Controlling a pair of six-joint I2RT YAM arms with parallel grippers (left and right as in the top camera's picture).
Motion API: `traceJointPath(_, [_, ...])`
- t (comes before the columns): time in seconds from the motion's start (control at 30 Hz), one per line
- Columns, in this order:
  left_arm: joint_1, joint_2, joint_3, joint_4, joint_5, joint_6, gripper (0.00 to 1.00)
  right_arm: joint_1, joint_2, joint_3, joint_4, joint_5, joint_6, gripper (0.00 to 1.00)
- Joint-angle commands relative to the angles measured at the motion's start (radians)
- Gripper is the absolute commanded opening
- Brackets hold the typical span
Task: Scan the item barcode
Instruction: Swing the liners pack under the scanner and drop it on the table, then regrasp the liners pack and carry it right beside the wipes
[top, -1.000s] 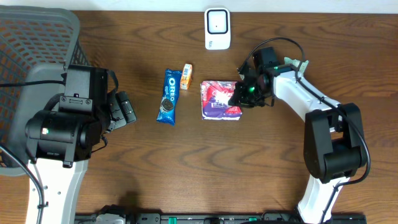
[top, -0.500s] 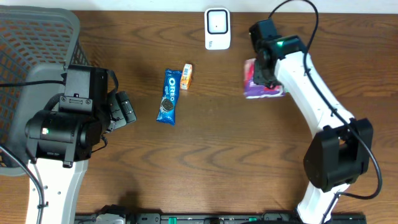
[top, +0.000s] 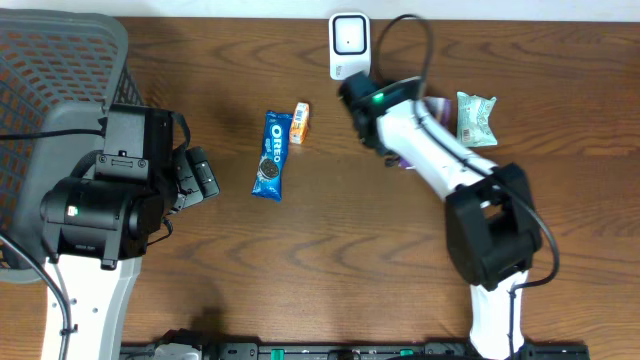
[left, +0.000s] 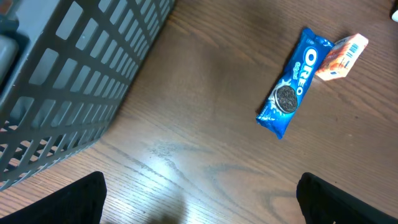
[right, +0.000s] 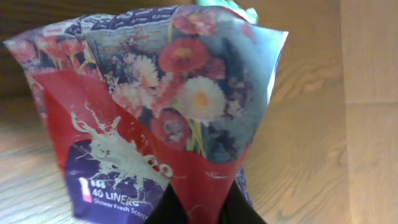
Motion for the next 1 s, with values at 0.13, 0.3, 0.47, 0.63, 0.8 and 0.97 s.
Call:
traceJointPath(0.13, [0.005, 0.006, 0.009, -0.004, -0.011, 0.006, 0.98, 0.156, 0.021, -0.001, 0.052, -0.08, 0.006, 0.25])
traceJointPath(0.3, [0.005, 0.006, 0.009, -0.004, -0.011, 0.006, 0.98, 0.217, 0.02, 0.033, 0.067, -0.193, 0.006, 0.48])
traceJointPath(0.47, [0.005, 0.006, 0.009, -0.004, -0.011, 0.006, 0.98, 0.19, 0.018, 0.2, -0.029, -0.267, 0.006, 0.65])
traceJointPath(0.63, [0.005, 0.006, 0.009, -0.004, -0.011, 0.006, 0.98, 0.085, 0.018, 0.439, -0.159, -0.416, -0.087, 0.89])
traceJointPath(0.8, [0.005, 0.006, 0.009, -0.004, -0.011, 0.006, 0.98, -0.037, 0.018, 0.496, -0.179, -0.707, -0.241, 0.95])
traceJointPath(0.97, [0.005, 0.006, 0.009, -0.004, -0.011, 0.006, 0.98, -0.1, 0.022, 0.425, -0.16, -1.069, -0.462, 0.96])
